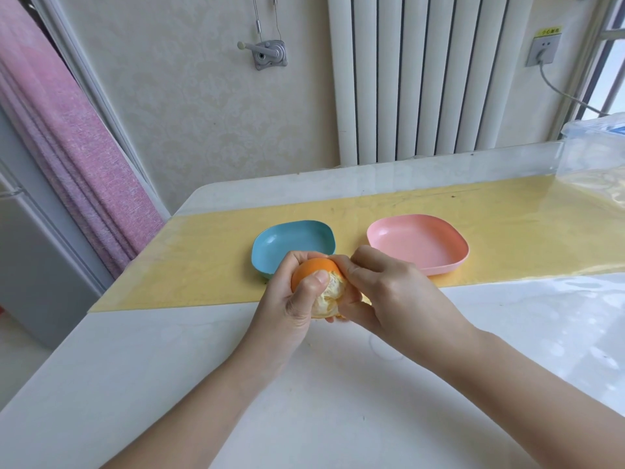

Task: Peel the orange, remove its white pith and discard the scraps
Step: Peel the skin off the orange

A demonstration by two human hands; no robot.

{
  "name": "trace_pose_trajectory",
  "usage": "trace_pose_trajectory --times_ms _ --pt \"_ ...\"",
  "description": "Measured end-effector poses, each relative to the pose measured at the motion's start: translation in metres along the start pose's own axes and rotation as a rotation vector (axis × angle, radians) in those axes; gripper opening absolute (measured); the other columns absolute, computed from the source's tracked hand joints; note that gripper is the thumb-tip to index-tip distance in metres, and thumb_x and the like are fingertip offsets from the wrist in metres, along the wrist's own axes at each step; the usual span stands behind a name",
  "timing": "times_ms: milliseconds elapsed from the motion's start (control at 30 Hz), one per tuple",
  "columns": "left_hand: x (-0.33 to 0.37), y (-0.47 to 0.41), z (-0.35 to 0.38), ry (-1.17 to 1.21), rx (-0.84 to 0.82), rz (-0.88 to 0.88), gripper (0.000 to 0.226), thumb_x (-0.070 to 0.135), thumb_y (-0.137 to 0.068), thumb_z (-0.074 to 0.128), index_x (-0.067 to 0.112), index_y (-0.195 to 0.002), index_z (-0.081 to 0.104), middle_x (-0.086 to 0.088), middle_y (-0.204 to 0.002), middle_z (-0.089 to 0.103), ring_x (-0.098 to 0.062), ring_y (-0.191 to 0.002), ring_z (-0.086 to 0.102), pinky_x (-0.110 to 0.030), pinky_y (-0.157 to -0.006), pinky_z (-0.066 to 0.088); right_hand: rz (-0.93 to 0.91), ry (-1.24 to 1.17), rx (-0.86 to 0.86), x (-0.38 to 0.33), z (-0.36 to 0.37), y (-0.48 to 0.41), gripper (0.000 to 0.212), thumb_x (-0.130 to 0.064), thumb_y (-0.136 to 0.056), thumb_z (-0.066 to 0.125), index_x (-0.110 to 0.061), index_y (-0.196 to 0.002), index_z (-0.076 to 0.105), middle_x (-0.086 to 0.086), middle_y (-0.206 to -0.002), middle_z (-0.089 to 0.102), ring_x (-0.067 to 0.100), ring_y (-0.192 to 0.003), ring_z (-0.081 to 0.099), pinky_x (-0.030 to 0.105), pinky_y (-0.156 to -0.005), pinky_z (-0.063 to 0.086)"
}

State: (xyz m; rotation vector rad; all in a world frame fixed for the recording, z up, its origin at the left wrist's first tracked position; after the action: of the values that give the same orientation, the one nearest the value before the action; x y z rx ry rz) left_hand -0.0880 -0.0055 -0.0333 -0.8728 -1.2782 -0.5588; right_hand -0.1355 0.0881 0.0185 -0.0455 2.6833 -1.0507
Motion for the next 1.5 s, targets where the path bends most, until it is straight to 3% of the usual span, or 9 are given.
trace_pose_trajectory --times_ms 133,267,400,833,967,1167,1300,1433,1500 --pt "0.002 0.000 -0.001 0.056 -0.011 -0.007 0.048 0.042 -0.068 0.057 0.005 -0.099 0.052 -0.002 -0.072 0.062 -0.015 -0.059 0.059 -0.024 -0.054 0.047 0.023 -0.044 0.018 0.005 -0.002 0.000 0.036 -0.032 -0.089 0.046 -0.005 -0.101 0.068 0.003 -0.074 0.050 0.022 -0.052 0.051 0.035 -0.047 0.048" --pt "0.000 -0.001 0.000 0.135 -0.002 -0.040 0.050 0.039 -0.067 0.057 0.003 -0.102 0.053 -0.007 -0.077 0.063 -0.016 -0.063 0.059 -0.025 -0.053 0.047 0.089 -0.329 -0.003 0.019 -0.001 -0.001 0.042 -0.048 -0.091 0.051 -0.016 -0.115 0.066 0.001 -0.088 0.055 0.008 -0.072 0.061 0.024 -0.067 0.052" --pt "-0.003 -0.002 0.000 0.131 -0.001 -0.046 0.054 0.039 -0.070 0.057 -0.003 -0.103 0.051 -0.012 -0.078 0.061 -0.019 -0.061 0.057 -0.026 -0.053 0.046 0.074 -0.282 0.039 0.022 -0.003 -0.001 0.046 -0.048 -0.094 0.046 -0.014 -0.113 0.069 -0.001 -0.078 0.052 0.008 -0.064 0.052 0.012 -0.060 0.042" --pt "-0.007 0.003 0.003 0.033 0.004 -0.034 0.056 0.042 -0.069 0.058 -0.003 -0.103 0.049 -0.011 -0.078 0.061 -0.022 -0.060 0.056 -0.027 -0.054 0.046 0.018 -0.107 -0.008 0.013 -0.002 -0.002 0.031 -0.028 -0.091 0.049 -0.010 -0.091 0.074 -0.004 -0.064 0.039 0.008 -0.047 0.034 0.007 -0.050 0.025" --pt "-0.005 0.002 0.002 0.029 -0.003 -0.030 0.052 0.042 -0.069 0.059 0.002 -0.102 0.051 -0.008 -0.078 0.061 -0.021 -0.061 0.056 -0.027 -0.055 0.047 0.060 -0.148 0.058 0.018 -0.005 0.001 0.029 -0.027 -0.090 0.051 -0.010 -0.088 0.074 -0.001 -0.065 0.048 0.009 -0.049 0.042 0.005 -0.052 0.031" --pt "-0.001 0.001 -0.001 0.010 0.012 -0.009 0.050 0.045 -0.069 0.060 0.007 -0.100 0.052 -0.006 -0.082 0.063 -0.018 -0.066 0.059 -0.028 -0.055 0.047 0.190 -0.424 -0.067 0.032 0.004 0.001 0.027 -0.030 -0.091 0.059 -0.020 -0.114 0.070 -0.008 -0.077 0.052 0.003 -0.067 0.057 0.007 -0.065 0.042" --pt "-0.007 0.005 0.002 -0.055 0.021 -0.011 0.054 0.047 -0.068 0.061 0.005 -0.101 0.051 -0.009 -0.083 0.061 -0.015 -0.065 0.059 -0.025 -0.055 0.048 0.201 -0.265 -0.167 0.026 0.005 0.002 0.020 -0.023 -0.087 0.056 -0.020 -0.096 0.074 -0.004 -0.068 0.047 0.014 -0.057 0.049 0.020 -0.054 0.043" --pt "-0.013 0.009 0.007 -0.076 0.031 -0.043 0.053 0.049 -0.066 0.060 0.007 -0.098 0.053 -0.009 -0.082 0.060 -0.012 -0.064 0.058 -0.024 -0.054 0.048 0.193 -0.116 -0.194 0.024 0.007 0.001 0.020 -0.013 -0.078 0.064 -0.012 -0.059 0.056 0.004 -0.057 0.035 0.016 -0.051 0.023 0.030 -0.045 0.023" --pt "-0.014 0.010 0.007 -0.080 0.042 -0.038 0.053 0.049 -0.066 0.060 0.007 -0.098 0.054 -0.010 -0.083 0.059 -0.013 -0.065 0.057 -0.023 -0.054 0.047 0.229 -0.117 -0.157 0.028 0.006 0.001 0.019 -0.011 -0.074 0.062 -0.008 -0.056 0.056 0.005 -0.055 0.030 0.016 -0.053 0.019 0.030 -0.045 0.018"
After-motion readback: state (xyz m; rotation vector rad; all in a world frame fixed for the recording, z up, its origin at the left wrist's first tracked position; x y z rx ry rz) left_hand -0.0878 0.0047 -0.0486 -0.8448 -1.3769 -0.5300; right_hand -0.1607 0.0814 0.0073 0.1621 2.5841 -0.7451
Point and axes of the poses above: each hand's wrist, its own y-axis away from the middle knuckle, its own z-axis out of the palm, x = y × z, the point moved 9 cm from there along -y, towards the middle knuckle
